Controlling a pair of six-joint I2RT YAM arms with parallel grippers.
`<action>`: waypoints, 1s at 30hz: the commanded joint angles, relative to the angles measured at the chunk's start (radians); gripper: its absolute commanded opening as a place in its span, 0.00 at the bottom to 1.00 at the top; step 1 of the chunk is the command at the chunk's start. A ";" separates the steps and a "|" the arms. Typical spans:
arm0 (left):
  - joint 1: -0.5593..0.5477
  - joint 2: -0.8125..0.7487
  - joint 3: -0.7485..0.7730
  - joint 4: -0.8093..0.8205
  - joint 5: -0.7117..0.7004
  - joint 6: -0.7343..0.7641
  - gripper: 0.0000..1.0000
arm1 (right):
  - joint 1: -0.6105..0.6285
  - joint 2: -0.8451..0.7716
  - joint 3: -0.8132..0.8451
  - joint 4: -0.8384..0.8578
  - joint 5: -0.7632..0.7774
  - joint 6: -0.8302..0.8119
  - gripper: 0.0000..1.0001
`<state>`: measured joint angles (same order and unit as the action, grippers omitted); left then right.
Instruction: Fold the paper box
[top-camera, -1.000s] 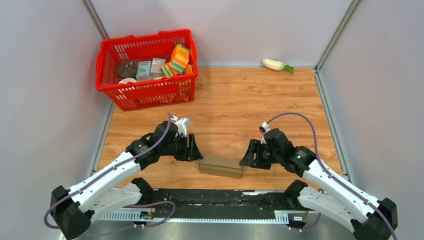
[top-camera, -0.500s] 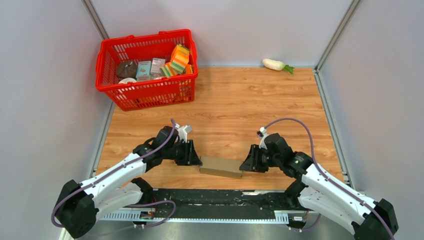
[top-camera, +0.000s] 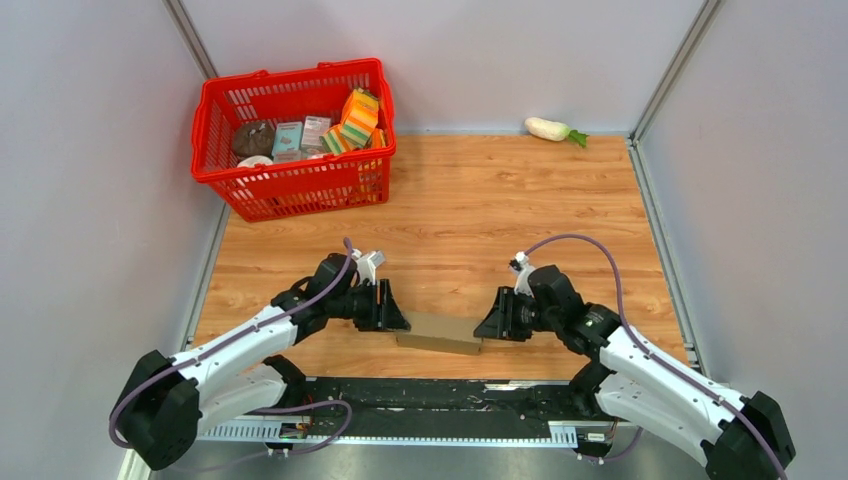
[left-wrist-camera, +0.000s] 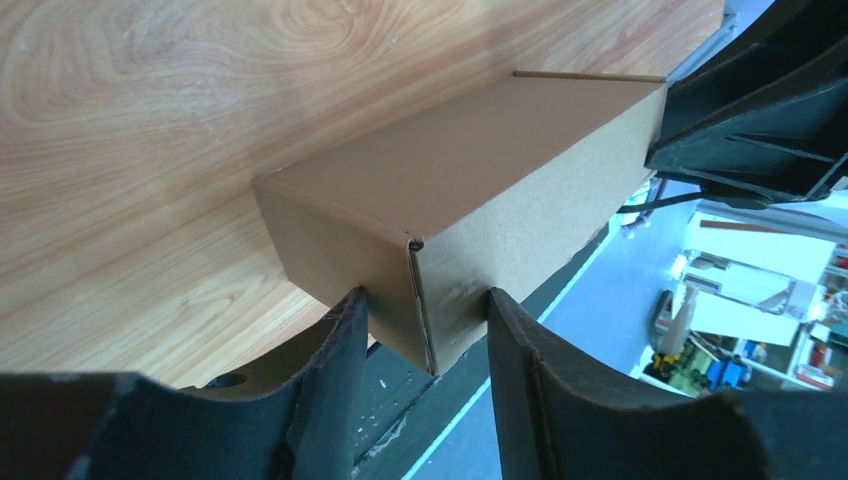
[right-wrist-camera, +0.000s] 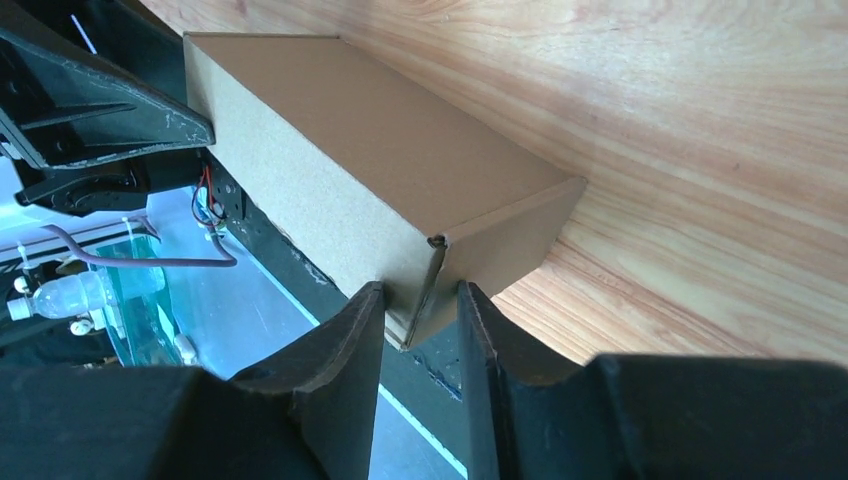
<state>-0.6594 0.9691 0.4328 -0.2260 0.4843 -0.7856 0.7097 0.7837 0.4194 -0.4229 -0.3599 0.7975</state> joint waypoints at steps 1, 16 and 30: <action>-0.003 0.098 0.009 0.190 0.099 -0.047 0.48 | -0.001 0.095 0.038 0.119 -0.007 -0.083 0.34; -0.003 0.143 0.388 -0.090 -0.234 0.172 0.42 | 0.000 0.411 0.429 0.142 0.147 -0.360 0.34; -0.005 -0.416 0.036 -0.308 -0.431 0.120 0.71 | 0.028 0.068 0.094 0.081 0.173 -0.277 0.89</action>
<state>-0.6628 0.7788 0.4252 -0.4637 0.0948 -0.6373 0.7383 0.9916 0.4744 -0.3016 -0.1856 0.4931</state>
